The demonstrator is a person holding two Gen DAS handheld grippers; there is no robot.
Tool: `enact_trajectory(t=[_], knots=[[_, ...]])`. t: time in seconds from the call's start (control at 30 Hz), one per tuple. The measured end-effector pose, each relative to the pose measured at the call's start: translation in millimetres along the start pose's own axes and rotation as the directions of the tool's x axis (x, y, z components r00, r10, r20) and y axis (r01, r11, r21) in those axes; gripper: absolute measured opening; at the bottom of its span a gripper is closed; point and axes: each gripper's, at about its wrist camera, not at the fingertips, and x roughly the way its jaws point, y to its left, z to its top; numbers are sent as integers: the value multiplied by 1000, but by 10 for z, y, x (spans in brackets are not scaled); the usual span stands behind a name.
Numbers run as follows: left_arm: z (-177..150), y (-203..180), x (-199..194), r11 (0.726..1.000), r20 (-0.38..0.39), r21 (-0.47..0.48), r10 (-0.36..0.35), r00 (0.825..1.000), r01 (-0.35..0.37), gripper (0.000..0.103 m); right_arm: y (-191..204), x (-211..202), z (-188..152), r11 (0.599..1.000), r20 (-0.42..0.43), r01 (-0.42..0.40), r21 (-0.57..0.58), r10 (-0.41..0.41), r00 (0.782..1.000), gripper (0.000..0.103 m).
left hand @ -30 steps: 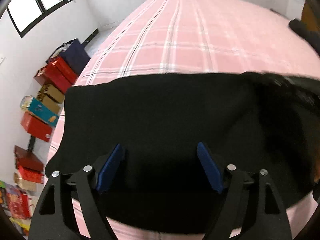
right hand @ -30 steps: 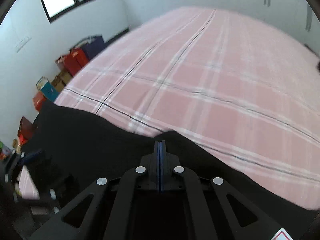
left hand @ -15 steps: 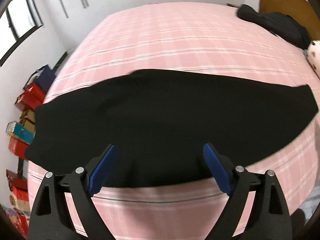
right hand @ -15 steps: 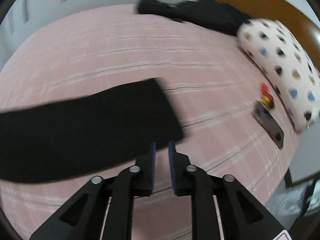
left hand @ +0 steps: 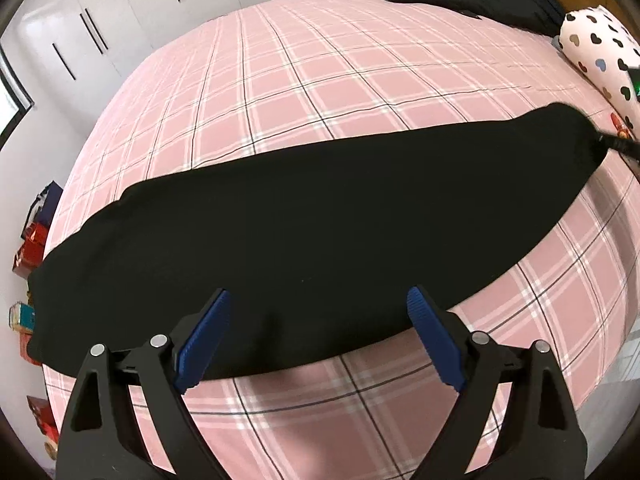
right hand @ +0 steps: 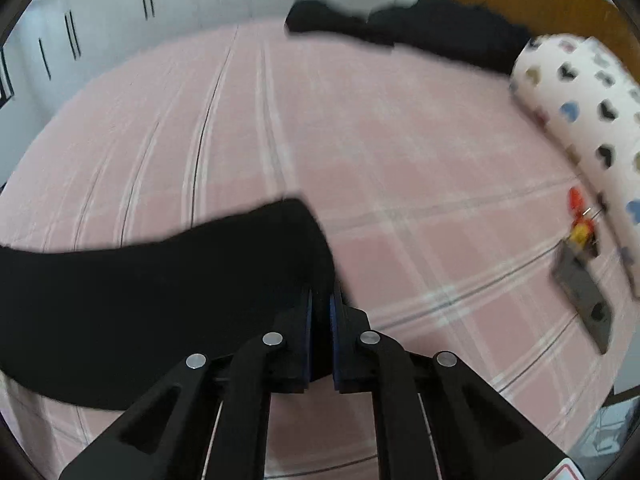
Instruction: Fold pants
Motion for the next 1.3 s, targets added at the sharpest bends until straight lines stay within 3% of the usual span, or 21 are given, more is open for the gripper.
enact_trajectory(t=[0.03,0.1,0.17,0.23,0.33,0.43,0.5,0.6,0.73,0.83,1.0,1.03,1.1,1.3], knots=[[-1,-36,6,1000,0,2,3,1000,-3,87,-10,79,-25,1000,-7,24,-17,-24,1000,8],[-6,-37,23,1000,-10,5,6,1000,-6,87,-6,382,-135,999,-119,13,-40,-18,993,10],[-11,-10,38,1000,-14,5,13,1000,-13,87,56,239,-79,997,-66,48,-54,-52,996,13],[-38,29,34,1000,-10,4,19,1000,-19,87,113,3,-34,1000,-5,8,22,-7,1000,13],[-62,121,59,1000,-21,-17,23,1000,-23,87,309,-54,-68,999,2,-34,-8,34,999,13],[-93,214,57,999,-27,-35,22,999,-23,87,373,311,-162,999,-137,-2,-51,-5,991,13],[-113,282,40,999,-24,-36,27,999,-28,87,433,149,-110,999,-87,23,-27,-25,996,13],[-138,389,35,998,-23,-52,26,999,-27,87,614,-276,-88,1000,12,-18,10,18,1000,16],[-220,573,7,996,-16,-85,29,999,-31,87,823,-545,-241,997,32,-69,42,67,997,20],[-476,733,39,993,-26,-116,32,999,-34,87,695,-548,-475,988,11,-72,138,72,997,35],[-808,934,111,985,-37,-160,60,998,-65,89,193,-445,-616,967,-28,19,256,-12,1000,37],[-849,955,127,984,-40,-168,59,997,-65,89,101,-443,-594,962,-25,18,272,-12,1000,41],[-890,973,147,981,-42,-181,59,997,-66,89,-61,-379,-550,953,-17,-15,302,22,1000,54],[-895,940,149,980,-28,-187,58,998,-63,89,-309,10,-334,924,-26,-137,358,156,987,56]])
